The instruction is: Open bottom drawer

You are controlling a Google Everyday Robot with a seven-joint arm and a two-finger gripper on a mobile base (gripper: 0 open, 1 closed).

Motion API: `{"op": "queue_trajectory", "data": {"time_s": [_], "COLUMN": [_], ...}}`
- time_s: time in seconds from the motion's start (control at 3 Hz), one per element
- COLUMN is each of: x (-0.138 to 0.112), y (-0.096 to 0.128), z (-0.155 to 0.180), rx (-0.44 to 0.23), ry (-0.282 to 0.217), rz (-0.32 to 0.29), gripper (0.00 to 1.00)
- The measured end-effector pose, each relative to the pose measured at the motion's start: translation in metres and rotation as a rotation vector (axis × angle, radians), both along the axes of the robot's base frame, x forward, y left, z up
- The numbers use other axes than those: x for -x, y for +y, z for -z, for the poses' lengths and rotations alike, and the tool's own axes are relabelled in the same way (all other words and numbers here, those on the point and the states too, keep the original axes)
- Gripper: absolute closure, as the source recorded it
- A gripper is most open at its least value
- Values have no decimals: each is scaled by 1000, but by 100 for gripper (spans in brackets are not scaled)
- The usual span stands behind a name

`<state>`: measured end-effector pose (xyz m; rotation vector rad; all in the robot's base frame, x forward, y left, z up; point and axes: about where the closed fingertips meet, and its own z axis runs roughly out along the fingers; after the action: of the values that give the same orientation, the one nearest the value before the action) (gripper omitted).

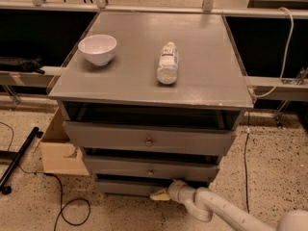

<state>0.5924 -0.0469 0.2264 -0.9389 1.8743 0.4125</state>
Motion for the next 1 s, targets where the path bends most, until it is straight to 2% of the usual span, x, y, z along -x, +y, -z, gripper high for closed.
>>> {"op": "queue_trajectory", "data": {"time_s": [0.33, 0.67, 1.0], "x": [9, 31, 31], "y": [-5, -5, -4], "z": [4, 35, 36], "rx": [-10, -1, 3], "ry": [20, 98, 96], "rz": [1, -9, -12], "gripper": [0, 0, 0]}}
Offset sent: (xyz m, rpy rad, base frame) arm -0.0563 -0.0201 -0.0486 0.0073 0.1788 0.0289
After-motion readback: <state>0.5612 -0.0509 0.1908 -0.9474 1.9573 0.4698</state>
